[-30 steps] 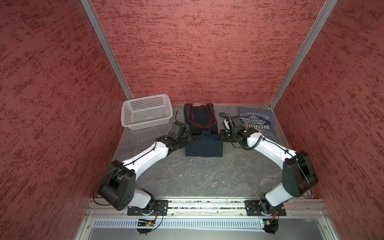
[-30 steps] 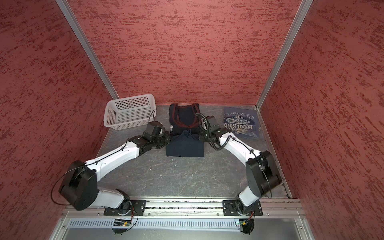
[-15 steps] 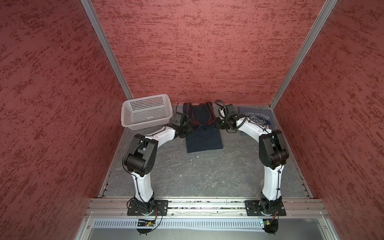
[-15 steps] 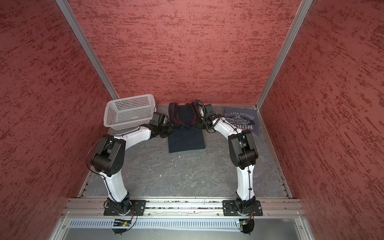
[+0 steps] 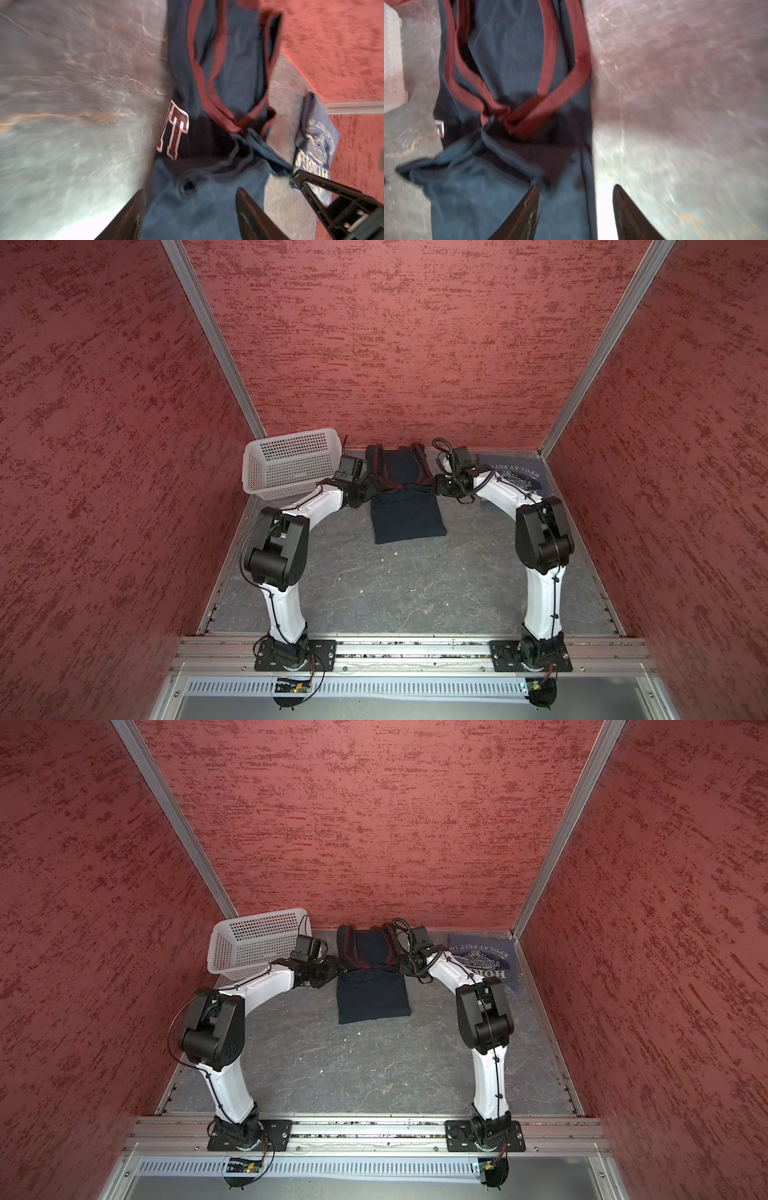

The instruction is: Fold and stack the tank tops

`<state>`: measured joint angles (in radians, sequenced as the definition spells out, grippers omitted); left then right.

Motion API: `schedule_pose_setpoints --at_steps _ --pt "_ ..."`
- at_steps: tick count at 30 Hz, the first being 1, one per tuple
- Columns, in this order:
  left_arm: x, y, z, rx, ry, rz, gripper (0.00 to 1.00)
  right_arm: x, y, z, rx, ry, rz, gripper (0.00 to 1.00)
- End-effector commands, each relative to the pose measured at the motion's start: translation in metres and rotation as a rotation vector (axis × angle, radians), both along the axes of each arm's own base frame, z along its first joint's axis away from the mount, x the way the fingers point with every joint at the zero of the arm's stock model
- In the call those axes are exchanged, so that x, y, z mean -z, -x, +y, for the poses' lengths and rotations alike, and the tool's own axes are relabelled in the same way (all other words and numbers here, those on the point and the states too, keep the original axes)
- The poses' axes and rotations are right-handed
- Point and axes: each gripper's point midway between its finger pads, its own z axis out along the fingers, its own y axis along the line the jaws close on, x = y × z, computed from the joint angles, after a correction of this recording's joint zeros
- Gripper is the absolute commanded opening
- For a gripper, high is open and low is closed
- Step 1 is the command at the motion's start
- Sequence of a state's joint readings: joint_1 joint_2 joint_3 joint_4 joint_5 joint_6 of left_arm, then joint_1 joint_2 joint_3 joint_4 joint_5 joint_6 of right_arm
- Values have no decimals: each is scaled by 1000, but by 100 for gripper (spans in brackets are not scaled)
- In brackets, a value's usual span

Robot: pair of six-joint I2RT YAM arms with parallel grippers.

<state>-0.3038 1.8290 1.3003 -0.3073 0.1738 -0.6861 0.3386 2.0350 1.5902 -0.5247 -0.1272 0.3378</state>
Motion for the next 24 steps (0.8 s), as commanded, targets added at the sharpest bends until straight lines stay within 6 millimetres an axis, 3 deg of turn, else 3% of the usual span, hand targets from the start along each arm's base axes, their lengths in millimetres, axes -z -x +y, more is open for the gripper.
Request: schedule_pose_setpoints --at_steps 1,9,13,20,24 --pt "9 11 1 45 -48 4 65 -20 3 19 -67 20 -89 57" --pt "34 -11 -42 175 -29 29 47 11 -23 31 -110 87 -65 56" --pt "38 -35 -54 189 -29 18 41 21 -42 21 -66 162 -74 52" --pt "53 -73 -56 168 -54 31 36 40 -69 5 -19 223 -65 48" --pt "54 -80 -46 122 -58 51 42 40 -82 1 -8 233 -64 53"
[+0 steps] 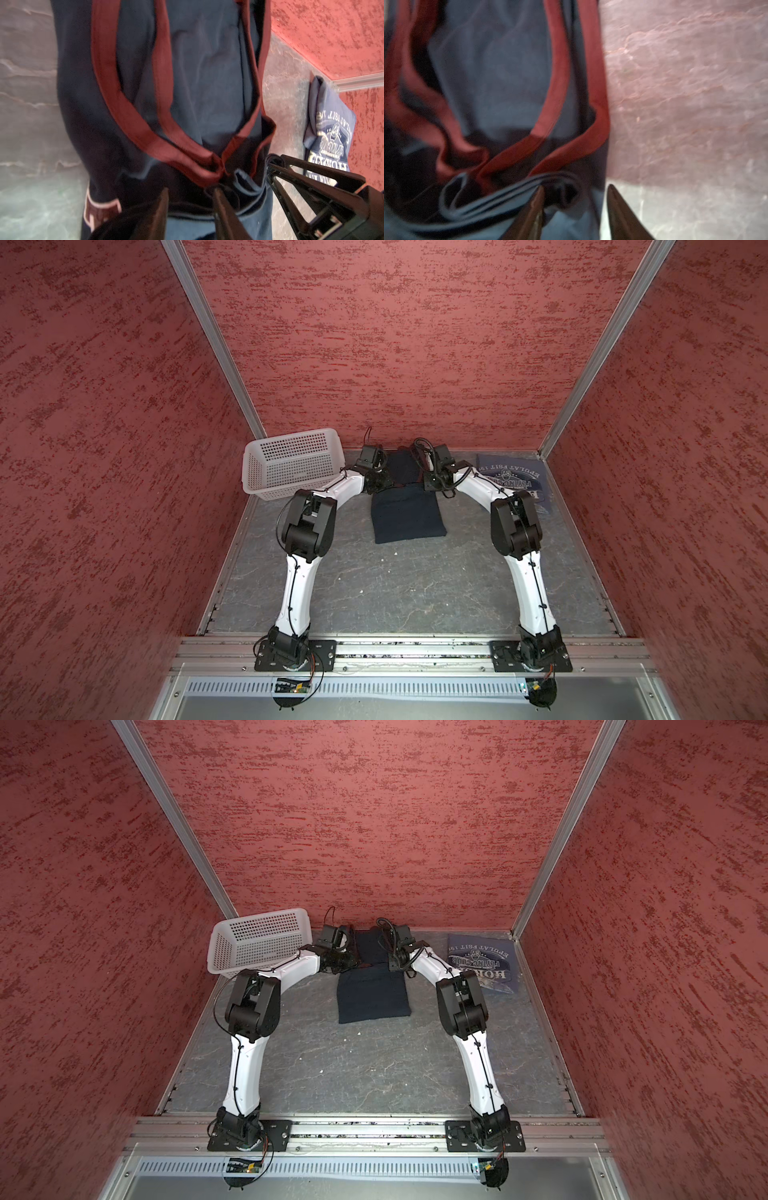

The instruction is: Fold and stack the tank tops

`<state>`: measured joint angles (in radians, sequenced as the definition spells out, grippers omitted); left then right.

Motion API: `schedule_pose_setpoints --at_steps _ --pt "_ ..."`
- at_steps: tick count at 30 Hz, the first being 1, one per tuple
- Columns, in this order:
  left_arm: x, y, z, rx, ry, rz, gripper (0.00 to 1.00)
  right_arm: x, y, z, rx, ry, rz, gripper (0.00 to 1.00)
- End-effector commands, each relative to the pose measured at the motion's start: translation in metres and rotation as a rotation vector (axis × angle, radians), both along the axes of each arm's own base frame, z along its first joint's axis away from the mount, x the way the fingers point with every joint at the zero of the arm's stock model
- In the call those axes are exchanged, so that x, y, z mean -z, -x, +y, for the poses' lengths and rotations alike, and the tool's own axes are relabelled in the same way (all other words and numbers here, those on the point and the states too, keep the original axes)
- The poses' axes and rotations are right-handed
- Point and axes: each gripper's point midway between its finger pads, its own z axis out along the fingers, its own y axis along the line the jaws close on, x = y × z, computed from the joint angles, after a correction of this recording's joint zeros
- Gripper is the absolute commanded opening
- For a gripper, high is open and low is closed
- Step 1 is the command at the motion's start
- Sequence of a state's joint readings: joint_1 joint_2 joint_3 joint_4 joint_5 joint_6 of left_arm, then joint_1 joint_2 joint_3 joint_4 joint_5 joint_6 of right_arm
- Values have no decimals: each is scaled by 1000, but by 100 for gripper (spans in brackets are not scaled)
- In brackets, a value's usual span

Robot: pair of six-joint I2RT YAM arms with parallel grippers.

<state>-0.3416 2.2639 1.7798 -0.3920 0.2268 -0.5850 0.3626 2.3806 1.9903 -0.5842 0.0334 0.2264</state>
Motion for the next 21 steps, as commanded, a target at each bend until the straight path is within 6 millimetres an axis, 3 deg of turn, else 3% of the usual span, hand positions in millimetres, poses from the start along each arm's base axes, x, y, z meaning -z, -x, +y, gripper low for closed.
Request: schedule_pose_setpoints --at_steps 1,4,7,11,15,21 --pt "5 0 15 -33 -30 35 43 -5 -8 -12 22 51 1 54" --pt "-16 0 24 -45 -31 21 50 -22 -8 -13 23 52 -2 59" --pt "-49 10 36 -51 -49 -16 61 -44 6 -17 29 42 5 66" --pt "-83 46 50 -56 -49 -29 72 -66 49 -22 38 -35 10 70" --pt "-72 99 58 -65 -11 24 74 -71 99 -18 26 -182 26 69" --pt "-35 174 56 -52 52 68 71 -49 158 -19 19 -320 62 58"
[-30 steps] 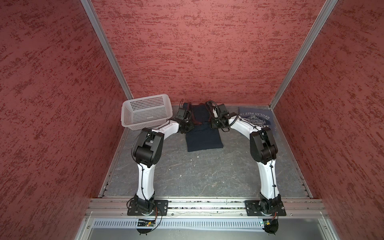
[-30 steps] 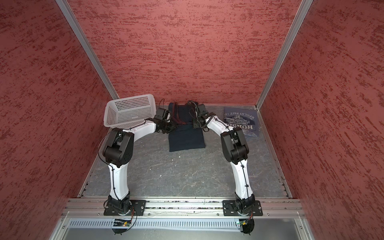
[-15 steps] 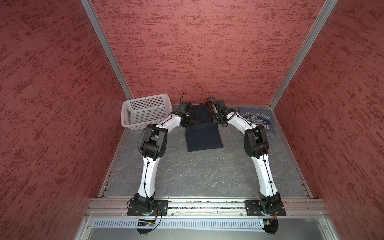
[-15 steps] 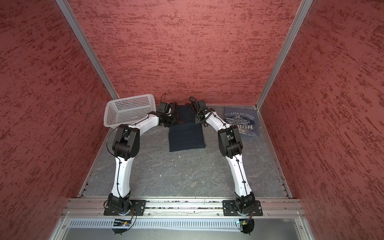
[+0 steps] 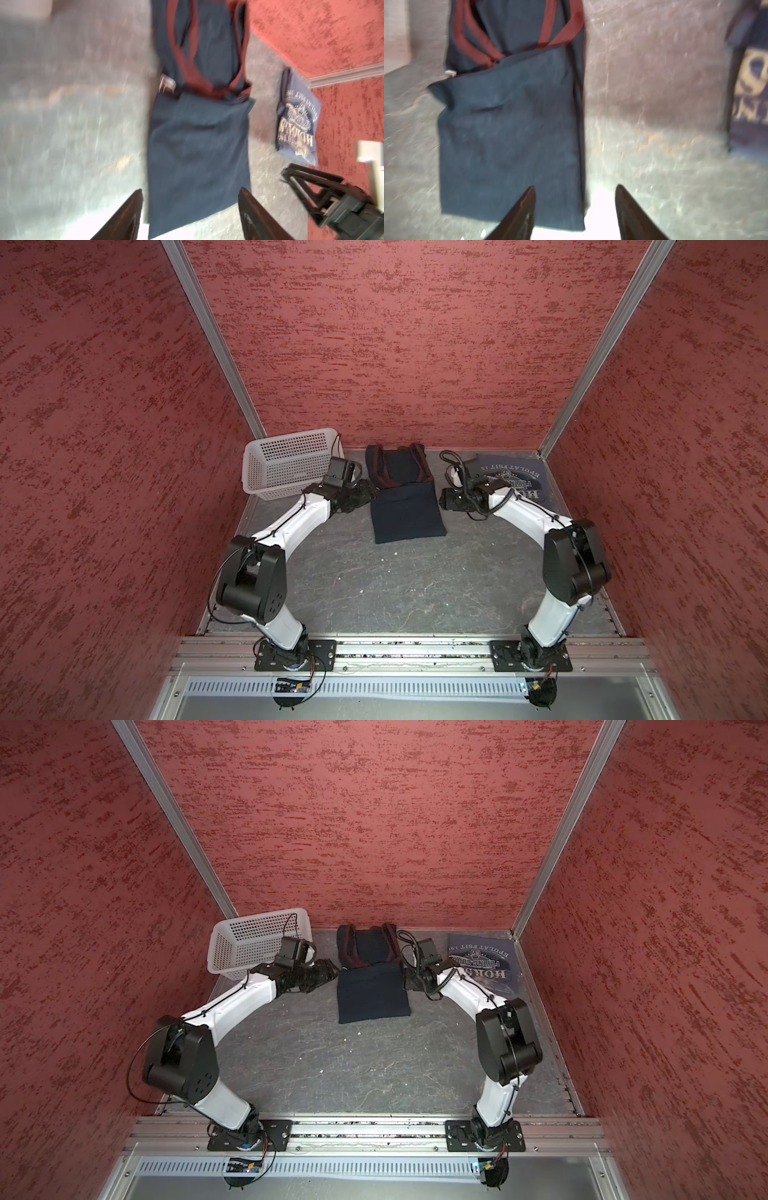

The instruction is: Fold and stack the tank tops

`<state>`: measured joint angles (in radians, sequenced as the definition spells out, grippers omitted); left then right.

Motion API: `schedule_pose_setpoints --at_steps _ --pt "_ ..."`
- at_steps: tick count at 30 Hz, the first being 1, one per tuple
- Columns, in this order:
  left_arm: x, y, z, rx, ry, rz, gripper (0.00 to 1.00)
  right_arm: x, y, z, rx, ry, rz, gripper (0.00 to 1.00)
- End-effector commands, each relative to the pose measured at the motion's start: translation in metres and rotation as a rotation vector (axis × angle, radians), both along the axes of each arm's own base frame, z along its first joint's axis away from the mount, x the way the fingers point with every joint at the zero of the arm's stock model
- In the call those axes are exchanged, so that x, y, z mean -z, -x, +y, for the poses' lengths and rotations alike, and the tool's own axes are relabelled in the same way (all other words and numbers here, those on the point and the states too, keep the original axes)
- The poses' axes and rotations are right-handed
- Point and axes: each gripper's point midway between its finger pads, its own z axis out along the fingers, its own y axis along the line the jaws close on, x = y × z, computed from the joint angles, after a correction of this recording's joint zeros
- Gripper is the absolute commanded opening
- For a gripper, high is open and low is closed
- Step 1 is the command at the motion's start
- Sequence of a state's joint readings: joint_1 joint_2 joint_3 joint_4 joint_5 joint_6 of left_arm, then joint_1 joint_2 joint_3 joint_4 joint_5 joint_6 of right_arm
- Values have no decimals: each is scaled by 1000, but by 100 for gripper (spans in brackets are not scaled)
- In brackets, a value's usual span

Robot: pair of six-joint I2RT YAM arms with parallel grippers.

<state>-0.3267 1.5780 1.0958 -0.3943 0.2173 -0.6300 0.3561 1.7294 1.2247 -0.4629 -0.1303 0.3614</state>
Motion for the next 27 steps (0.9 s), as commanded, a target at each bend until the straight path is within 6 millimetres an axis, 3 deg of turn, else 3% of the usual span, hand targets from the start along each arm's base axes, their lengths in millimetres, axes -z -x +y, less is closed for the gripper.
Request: schedule_pose_setpoints --at_steps 1,6,14,22,27 --pt "37 33 -8 8 46 67 71 9 10 13 3 -140 -4 56" --pt "65 53 -21 15 102 92 67 38 28 12 17 -173 46 54" --pt "93 53 -29 -6 110 144 58 74 36 11 44 -190 92 47" --pt "115 49 -41 -3 130 186 47 93 38 15 37 -210 119 39" --pt "116 48 -48 8 144 201 32 96 42 23 14 -241 136 29"
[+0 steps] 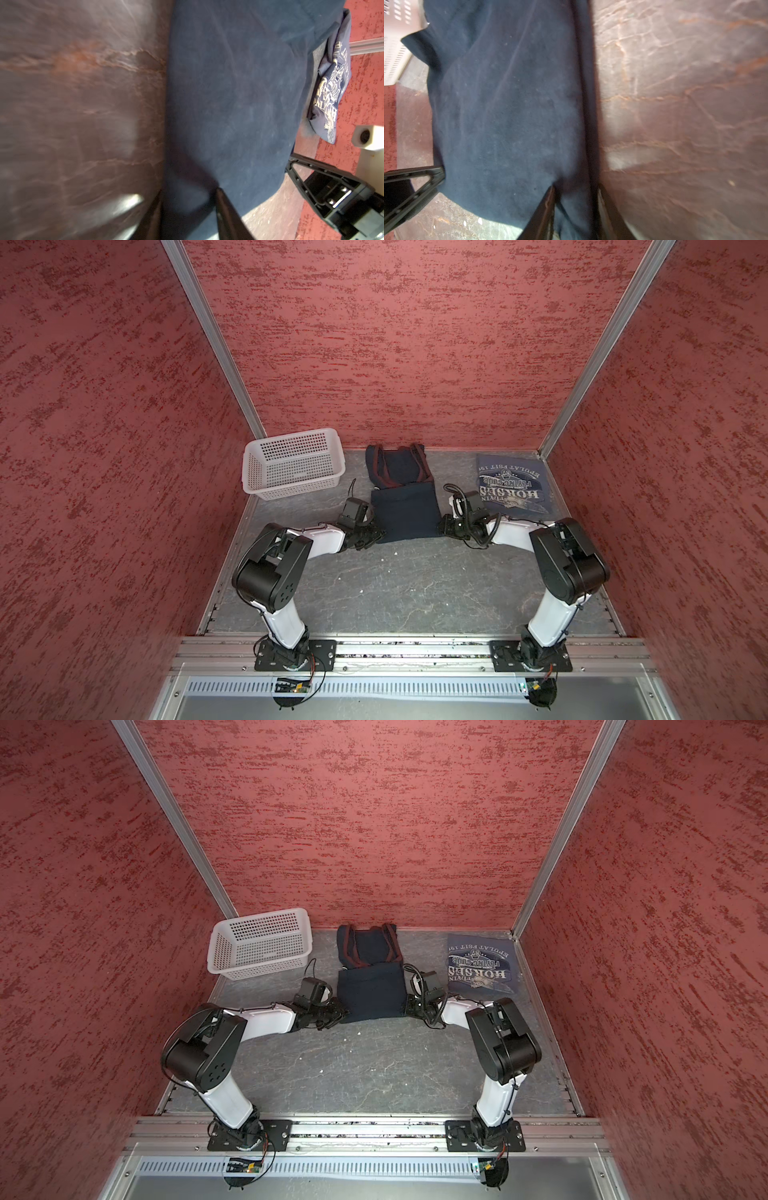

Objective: Fold and stack the tank tops
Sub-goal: 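Grasp the near edge of the folded bundle with both grippers, then flip the folded bundle away from the robot with both grippers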

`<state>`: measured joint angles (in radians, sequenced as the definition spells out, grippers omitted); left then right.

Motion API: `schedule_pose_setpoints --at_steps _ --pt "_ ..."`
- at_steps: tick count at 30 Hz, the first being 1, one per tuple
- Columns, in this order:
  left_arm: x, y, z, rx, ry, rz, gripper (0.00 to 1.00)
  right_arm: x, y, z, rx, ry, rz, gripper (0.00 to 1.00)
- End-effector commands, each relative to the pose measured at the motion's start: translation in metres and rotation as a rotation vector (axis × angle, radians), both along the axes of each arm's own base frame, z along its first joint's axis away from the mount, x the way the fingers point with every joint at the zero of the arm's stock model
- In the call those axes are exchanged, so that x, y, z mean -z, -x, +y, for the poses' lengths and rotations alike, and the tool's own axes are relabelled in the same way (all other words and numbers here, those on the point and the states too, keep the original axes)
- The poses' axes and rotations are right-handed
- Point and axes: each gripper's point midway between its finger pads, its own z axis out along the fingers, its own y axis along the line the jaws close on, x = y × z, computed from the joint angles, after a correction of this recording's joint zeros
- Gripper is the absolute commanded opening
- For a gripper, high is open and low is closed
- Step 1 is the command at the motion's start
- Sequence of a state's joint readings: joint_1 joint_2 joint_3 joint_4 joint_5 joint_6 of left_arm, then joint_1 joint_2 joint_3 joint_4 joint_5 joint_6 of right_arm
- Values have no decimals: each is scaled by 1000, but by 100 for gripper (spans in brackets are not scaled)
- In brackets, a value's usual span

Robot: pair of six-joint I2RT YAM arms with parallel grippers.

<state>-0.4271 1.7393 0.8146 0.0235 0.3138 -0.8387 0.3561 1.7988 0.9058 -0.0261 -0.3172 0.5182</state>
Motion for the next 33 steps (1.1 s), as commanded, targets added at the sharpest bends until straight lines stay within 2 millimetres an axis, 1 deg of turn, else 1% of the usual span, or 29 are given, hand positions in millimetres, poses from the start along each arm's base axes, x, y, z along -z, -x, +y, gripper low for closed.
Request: schedule_pose_setpoints --at_steps 1,3,6,8,11,14,16,17,20,25,28,30,33 --pt "11 9 -1 9 -13 49 28 17 14 2 -11 -14 62 25" --pt "4 9 1 6 -27 39 22 13 15 3 -14 -16 54 16" --pt "-6 10 3 10 -55 20 14 1 17 4 -21 -29 32 5" --pt "-13 12 2 17 -64 12 10 -7 21 3 -21 -32 21 0" --pt "-25 20 4 21 -86 1 5 -23 30 -3 -11 -24 1 0" --pt "-37 36 8 29 -123 -2 2 -39 46 -11 0 -11 -12 0" --pt "-49 51 9 44 -127 0 1 -52 62 -14 -2 0 -17 0" --pt "-55 58 8 54 -129 1 1 -63 69 -13 -9 -1 -30 0" --pt "-77 83 6 92 -142 -7 1 -85 93 -13 -22 25 -49 0" --pt "-112 119 4 102 -68 0 1 -125 128 -14 -42 7 -77 0" --pt "-139 134 1 104 -2 -26 1 -152 141 -12 -49 -42 -103 0" --pt "-158 141 -1 100 37 -45 2 -170 145 -12 -29 -86 -117 0" --pt "-182 144 0 73 96 -74 2 -192 145 -8 -27 -136 -147 0"
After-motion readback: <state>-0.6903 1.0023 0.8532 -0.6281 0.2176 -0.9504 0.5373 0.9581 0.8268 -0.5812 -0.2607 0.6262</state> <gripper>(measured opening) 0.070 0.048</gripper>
